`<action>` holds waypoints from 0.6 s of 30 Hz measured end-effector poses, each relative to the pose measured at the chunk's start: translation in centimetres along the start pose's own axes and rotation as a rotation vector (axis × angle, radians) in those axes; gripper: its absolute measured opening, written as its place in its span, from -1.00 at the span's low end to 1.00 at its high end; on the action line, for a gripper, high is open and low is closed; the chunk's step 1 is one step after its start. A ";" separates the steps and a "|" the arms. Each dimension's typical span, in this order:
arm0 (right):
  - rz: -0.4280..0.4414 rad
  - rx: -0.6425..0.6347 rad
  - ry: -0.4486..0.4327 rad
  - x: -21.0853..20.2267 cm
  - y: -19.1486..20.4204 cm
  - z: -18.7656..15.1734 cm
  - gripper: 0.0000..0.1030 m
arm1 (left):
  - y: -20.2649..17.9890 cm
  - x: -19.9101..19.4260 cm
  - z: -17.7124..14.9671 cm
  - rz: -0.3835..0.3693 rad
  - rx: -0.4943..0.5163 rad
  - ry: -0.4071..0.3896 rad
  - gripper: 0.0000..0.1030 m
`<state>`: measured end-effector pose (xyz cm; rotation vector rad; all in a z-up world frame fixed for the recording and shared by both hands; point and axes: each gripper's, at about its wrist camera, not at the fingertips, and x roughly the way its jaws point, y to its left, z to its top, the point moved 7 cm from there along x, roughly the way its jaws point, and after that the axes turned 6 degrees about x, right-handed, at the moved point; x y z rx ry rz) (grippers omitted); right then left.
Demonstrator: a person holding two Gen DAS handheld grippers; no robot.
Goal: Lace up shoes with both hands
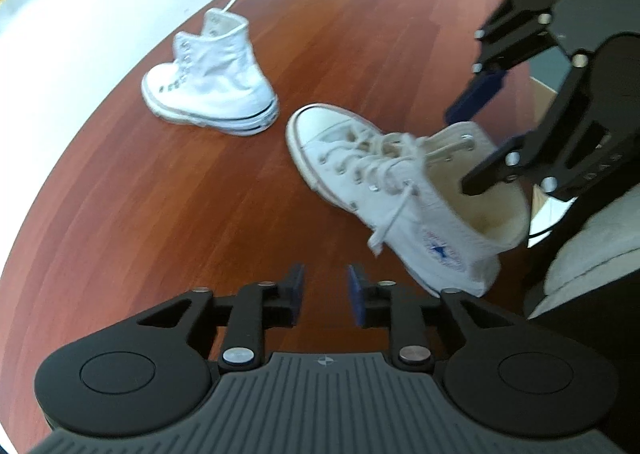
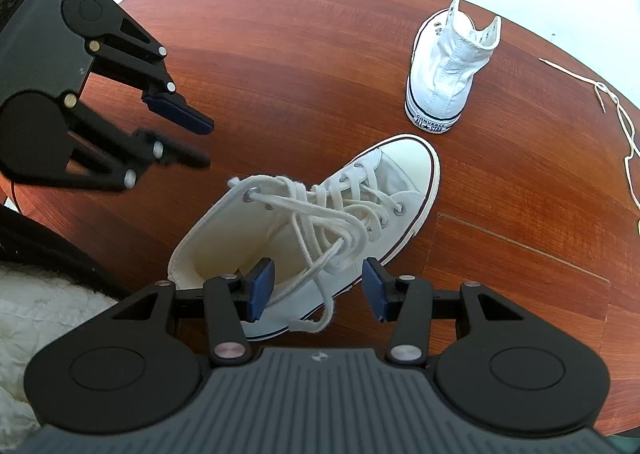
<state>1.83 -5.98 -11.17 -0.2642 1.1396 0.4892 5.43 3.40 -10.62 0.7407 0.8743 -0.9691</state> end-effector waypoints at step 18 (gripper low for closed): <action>0.009 0.005 -0.012 0.0 -0.3 -0.2 -0.04 | -3.5 0.6 3.0 -0.035 0.200 -0.050 -0.76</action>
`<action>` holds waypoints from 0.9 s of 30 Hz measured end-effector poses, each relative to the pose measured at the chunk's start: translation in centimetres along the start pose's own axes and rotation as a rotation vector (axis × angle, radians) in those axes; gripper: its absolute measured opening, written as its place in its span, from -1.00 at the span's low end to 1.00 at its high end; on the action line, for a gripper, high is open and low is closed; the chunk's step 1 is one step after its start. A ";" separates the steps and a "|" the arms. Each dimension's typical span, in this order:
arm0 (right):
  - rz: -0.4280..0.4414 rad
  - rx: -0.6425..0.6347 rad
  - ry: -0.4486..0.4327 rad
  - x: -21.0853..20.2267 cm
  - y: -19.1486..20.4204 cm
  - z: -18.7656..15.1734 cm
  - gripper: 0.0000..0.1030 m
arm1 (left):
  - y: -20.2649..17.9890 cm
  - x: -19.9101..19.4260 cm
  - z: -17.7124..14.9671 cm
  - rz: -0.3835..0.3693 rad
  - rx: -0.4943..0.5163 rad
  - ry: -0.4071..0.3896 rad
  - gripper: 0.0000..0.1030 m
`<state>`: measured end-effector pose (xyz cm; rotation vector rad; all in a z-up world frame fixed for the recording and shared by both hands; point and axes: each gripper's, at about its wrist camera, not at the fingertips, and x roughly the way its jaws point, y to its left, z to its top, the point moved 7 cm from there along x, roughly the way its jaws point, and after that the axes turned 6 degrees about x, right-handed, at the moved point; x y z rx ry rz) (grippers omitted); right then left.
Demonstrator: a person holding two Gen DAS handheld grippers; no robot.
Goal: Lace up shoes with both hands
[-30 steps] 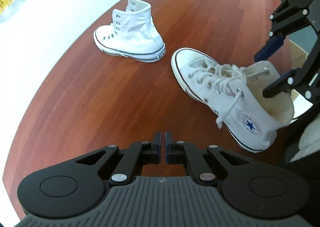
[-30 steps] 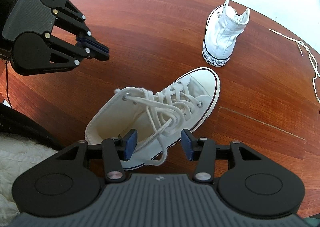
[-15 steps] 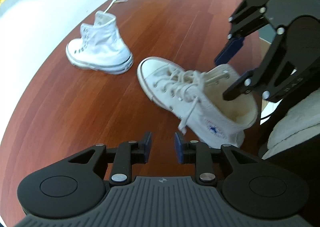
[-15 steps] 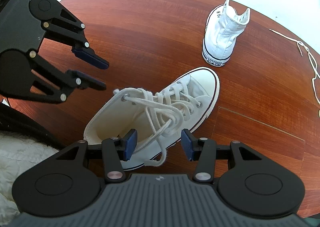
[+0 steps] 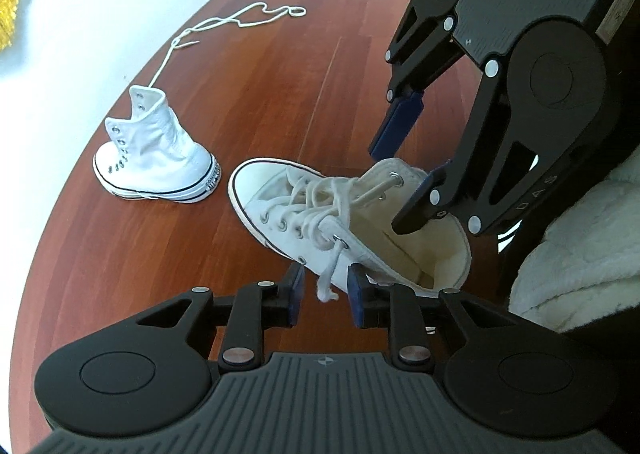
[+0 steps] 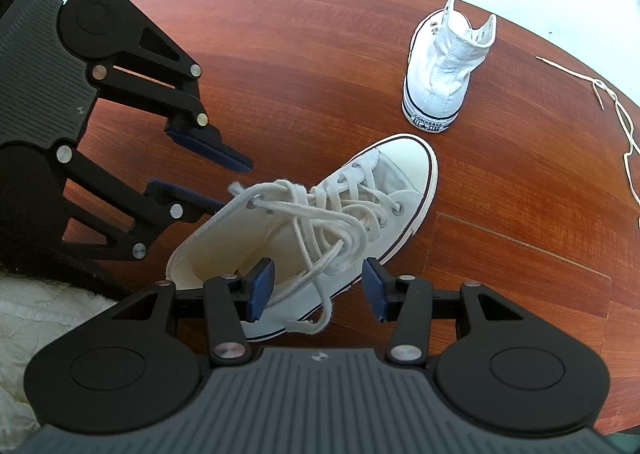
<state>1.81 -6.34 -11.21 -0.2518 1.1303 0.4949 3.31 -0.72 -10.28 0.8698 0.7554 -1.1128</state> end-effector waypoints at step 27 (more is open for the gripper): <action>-0.003 -0.005 0.006 0.0 -0.1 0.0 -0.04 | 6.5 -0.8 -4.8 0.189 -0.369 0.081 -0.95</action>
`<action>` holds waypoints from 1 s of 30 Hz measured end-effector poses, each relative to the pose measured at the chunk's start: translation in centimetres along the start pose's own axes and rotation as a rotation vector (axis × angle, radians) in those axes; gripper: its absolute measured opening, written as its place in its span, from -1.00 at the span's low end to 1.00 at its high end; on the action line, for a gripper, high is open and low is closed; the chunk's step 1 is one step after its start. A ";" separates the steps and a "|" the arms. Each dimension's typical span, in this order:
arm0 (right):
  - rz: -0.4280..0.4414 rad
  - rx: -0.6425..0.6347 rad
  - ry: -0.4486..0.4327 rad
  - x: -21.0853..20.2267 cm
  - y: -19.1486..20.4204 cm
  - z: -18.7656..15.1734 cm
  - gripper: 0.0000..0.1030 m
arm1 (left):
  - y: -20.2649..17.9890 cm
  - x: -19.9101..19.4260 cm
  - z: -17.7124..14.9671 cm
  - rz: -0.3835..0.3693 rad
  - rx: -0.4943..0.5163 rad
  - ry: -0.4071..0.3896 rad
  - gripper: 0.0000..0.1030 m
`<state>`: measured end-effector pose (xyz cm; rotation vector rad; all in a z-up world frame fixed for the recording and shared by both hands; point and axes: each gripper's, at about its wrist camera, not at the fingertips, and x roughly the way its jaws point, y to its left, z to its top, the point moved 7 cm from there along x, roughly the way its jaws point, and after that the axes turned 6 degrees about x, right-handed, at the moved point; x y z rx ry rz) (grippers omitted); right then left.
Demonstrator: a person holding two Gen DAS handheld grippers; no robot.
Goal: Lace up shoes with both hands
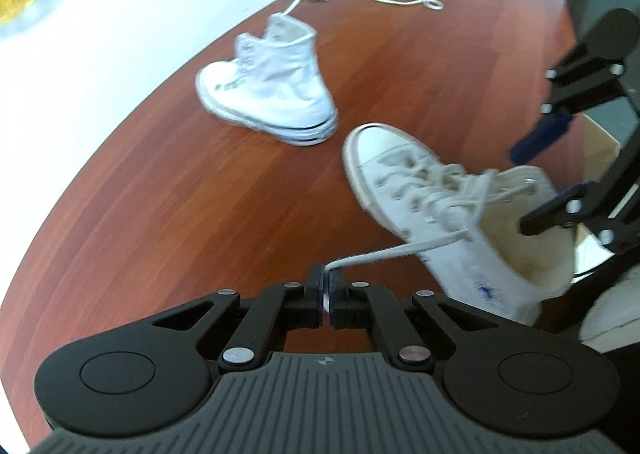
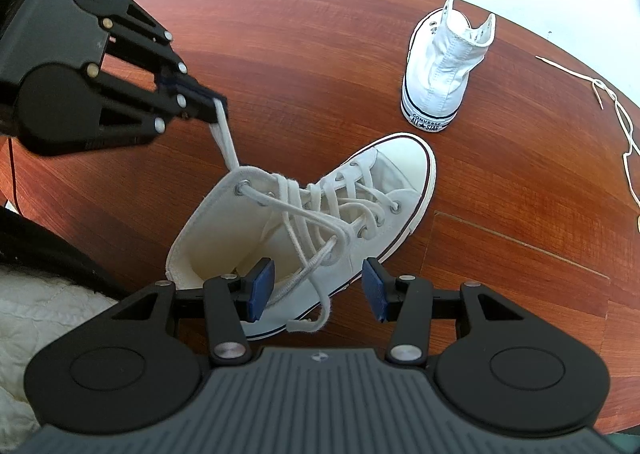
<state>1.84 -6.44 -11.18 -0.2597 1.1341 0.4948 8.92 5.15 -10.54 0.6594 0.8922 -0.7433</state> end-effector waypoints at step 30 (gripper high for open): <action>-0.006 0.032 -0.118 -3.8 -0.9 0.6 -0.04 | -7.0 0.2 2.1 -0.149 0.247 -0.043 -0.50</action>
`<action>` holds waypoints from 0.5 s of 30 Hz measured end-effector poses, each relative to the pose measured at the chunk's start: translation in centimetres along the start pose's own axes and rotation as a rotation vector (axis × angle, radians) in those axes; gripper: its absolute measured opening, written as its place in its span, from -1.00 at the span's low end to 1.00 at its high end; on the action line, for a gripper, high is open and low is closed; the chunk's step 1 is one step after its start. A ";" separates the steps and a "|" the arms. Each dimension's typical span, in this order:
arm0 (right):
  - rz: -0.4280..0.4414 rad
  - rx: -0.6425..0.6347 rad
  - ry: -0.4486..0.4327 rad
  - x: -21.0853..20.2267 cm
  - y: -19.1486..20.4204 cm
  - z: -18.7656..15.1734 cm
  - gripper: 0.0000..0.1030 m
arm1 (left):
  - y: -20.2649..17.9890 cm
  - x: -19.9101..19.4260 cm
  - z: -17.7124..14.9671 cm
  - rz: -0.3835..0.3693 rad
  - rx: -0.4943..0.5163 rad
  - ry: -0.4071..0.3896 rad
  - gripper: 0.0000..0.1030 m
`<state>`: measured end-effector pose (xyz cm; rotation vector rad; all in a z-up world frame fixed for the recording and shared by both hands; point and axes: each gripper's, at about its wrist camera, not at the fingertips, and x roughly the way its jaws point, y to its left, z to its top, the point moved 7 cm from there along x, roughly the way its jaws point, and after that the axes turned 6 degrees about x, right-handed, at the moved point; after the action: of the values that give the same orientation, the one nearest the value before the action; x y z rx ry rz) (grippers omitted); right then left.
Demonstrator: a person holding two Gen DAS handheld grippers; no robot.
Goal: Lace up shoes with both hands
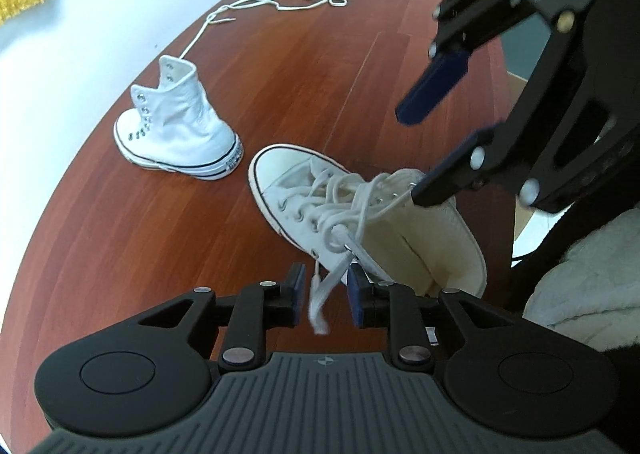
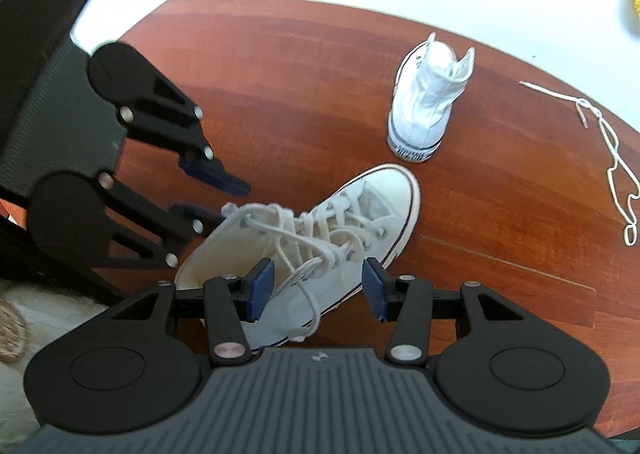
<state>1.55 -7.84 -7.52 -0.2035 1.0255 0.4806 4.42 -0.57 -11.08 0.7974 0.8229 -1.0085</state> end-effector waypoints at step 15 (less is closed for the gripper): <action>0.031 0.086 -0.009 -1.2 -1.5 -1.3 -0.18 | 0.1 0.0 0.1 -0.046 -0.074 0.008 -0.84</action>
<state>0.74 -10.05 -7.23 -0.1086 1.0400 0.4644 4.55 -0.60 -10.98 0.7222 0.8838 -1.0099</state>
